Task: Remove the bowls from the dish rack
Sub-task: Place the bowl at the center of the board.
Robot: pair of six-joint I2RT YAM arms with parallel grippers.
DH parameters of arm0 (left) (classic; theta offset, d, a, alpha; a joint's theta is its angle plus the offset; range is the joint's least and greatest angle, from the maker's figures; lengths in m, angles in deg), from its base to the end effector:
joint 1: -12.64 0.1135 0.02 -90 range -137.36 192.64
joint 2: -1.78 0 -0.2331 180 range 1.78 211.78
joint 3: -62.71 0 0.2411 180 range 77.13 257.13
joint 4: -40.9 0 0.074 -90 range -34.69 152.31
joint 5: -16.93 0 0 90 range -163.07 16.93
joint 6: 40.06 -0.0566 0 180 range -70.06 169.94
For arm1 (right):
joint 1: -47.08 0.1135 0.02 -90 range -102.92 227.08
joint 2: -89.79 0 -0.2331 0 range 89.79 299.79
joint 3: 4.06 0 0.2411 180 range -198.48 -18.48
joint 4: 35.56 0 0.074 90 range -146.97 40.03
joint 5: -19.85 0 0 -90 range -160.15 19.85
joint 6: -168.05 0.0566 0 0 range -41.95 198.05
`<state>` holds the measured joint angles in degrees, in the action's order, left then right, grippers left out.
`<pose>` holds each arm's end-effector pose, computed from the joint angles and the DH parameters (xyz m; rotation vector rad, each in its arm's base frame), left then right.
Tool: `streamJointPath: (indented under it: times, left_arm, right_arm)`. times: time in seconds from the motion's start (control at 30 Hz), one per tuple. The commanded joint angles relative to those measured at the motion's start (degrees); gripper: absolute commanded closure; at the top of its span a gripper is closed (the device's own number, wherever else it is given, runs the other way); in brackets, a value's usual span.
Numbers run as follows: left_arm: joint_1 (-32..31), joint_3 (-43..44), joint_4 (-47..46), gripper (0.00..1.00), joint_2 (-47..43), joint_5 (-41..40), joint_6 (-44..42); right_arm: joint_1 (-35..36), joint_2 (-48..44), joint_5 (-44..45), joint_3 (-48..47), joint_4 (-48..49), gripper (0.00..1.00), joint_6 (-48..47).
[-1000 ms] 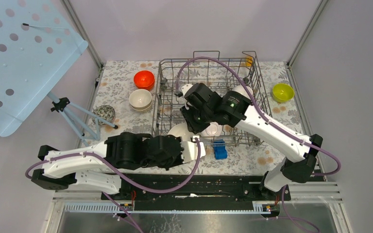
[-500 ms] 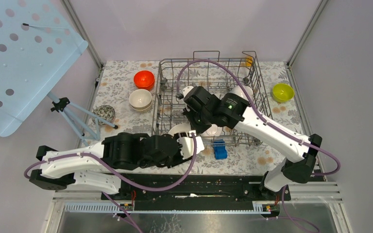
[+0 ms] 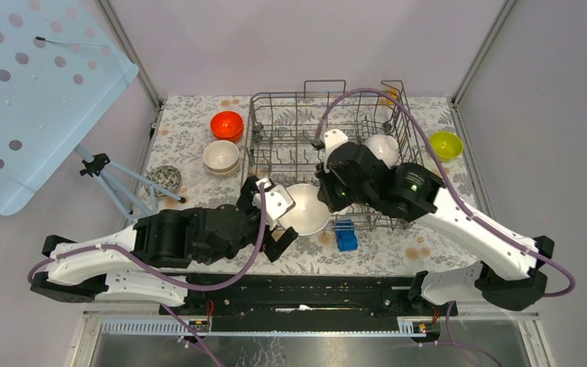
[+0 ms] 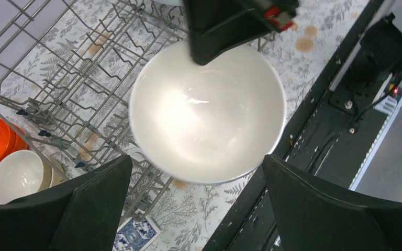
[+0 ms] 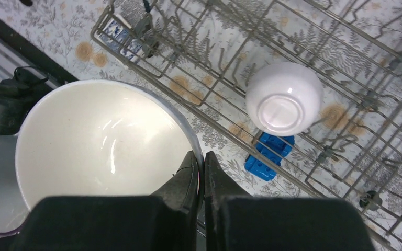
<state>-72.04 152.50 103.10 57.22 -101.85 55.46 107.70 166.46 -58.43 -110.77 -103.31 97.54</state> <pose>0.0453 -0.1927 0.3838 1.0376 1.7412 -0.4923 0.1461 0.2360 0.3819 -0.6887 2.1606 0.5375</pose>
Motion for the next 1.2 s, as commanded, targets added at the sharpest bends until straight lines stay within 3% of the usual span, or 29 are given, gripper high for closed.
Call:
streamJointPath:
  times: [0.0,0.27,0.4,0.7,0.9,1.0,1.17]
  left_arm:
    - [0.04,-2.48,-7.50,0.01,-2.29,-6.91,3.98]
    - [0.13,-7.28,-21.76,0.01,-3.27,-3.65,6.93]
    - [0.21,-9.71,-27.98,0.01,-3.14,-8.53,15.88]
    - [0.20,-8.40,-28.05,0.01,-1.13,-16.13,34.57]
    - [0.59,-5.66,-14.37,0.04,1.99,-23.81,56.84]
    - [1.09,-2.24,-7.07,0.04,5.12,-23.82,62.14]
    - [4.56,-0.45,-6.96,0.11,7.93,-18.99,61.48]
  right_arm:
    - [0.46,-7.54,5.59,3.34,5.39,1.00,3.25]
    - [0.42,-14.78,9.33,9.62,5.80,1.00,5.90]
    - [0.46,-18.93,14.40,14.67,7.38,1.00,7.82]
    - [0.46,-23.91,17.99,21.05,9.65,1.00,10.64]
    - [0.45,-22.61,19.52,20.93,7.82,1.00,11.53]
    - [0.46,-21.54,18.87,20.39,7.77,1.00,11.71]
    - [0.46,-19.60,17.36,19.60,8.80,1.00,11.94]
